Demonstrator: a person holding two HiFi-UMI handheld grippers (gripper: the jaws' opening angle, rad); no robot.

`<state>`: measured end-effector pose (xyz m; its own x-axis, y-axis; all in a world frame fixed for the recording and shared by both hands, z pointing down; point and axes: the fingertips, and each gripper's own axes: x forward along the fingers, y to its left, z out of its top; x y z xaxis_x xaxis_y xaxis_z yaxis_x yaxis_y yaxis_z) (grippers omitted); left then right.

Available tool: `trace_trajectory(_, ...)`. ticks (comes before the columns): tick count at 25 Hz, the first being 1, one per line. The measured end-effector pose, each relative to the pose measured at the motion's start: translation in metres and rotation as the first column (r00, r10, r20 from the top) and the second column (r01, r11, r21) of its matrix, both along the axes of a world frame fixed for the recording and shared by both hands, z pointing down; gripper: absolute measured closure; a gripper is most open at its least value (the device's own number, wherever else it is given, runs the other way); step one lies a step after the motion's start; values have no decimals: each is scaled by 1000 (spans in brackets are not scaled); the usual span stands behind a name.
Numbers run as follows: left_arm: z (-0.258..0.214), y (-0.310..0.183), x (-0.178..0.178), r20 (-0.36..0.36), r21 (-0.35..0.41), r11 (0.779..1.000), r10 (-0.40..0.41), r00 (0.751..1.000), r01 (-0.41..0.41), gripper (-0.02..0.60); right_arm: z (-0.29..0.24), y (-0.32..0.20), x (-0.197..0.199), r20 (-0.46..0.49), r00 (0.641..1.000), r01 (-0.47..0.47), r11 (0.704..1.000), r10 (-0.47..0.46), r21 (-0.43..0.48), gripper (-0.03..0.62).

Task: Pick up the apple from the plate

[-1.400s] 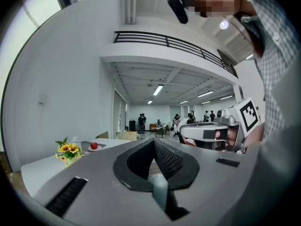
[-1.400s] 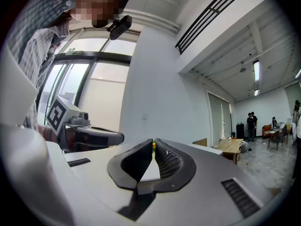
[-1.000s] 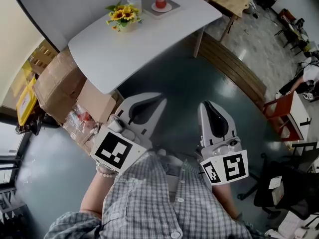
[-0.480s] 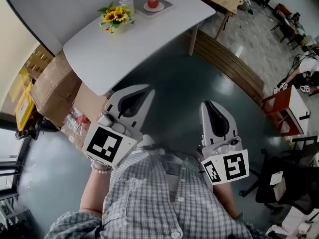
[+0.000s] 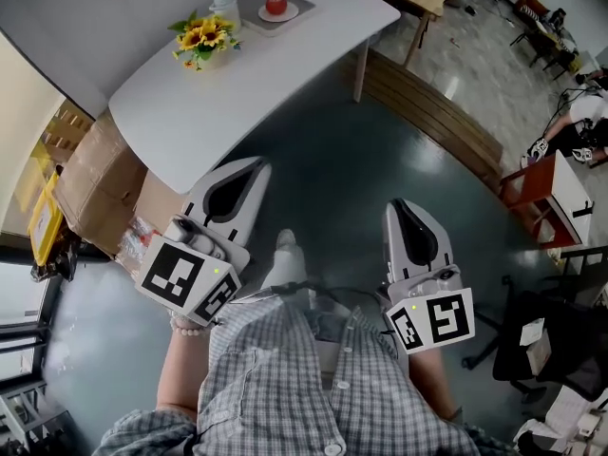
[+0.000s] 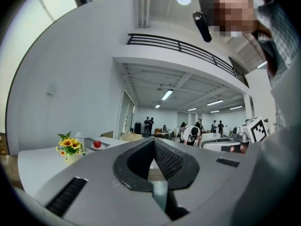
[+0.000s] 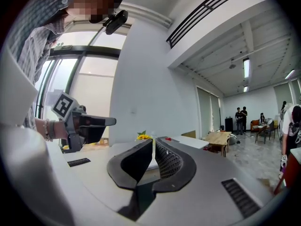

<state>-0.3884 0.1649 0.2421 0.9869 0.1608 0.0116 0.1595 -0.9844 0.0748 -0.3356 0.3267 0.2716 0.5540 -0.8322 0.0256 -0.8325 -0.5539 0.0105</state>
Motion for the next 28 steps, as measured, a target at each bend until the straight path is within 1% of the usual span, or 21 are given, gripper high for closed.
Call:
trace_trajectory(3, -1, -8, 12, -12, -13, 1000, -16, 1000, 16, 572, 7, 2, 13, 15, 1000, -19, 1000, 20, -16, 562)
trace_trajectory(7, 3, -18, 42, 3, -14, 1000, 9, 1000, -9, 572, 8, -8, 37, 26, 999, -45, 999, 45, -9, 562)
trace_trajectory(10, 5, -18, 73, 7, -23, 999, 48, 999, -48, 572, 7, -14, 58, 18, 998, -61, 998, 61, -17, 562)
trace_trajectory(13, 4, -19, 108, 13, -19, 995, 95, 995, -95, 572, 5, -20, 85, 6, 995, -95, 995, 95, -31, 562)
trace_trajectory(19, 1, -29, 169, 21, -30, 986, 162, 987, -162, 572, -7, -34, 141, 1, 988, -151, 988, 151, -22, 562)
trace_trajectory(23, 0, -43, 203, 25, -28, 983, 180, 983, -180, 572, -13, -51, 173, -6, 987, -163, 986, 163, -25, 562)
trace_trajectory(28, 2, -69, 237, 28, -12, 983, 186, 982, -186, 572, -18, -83, 208, -22, 988, -152, 988, 151, -28, 562)
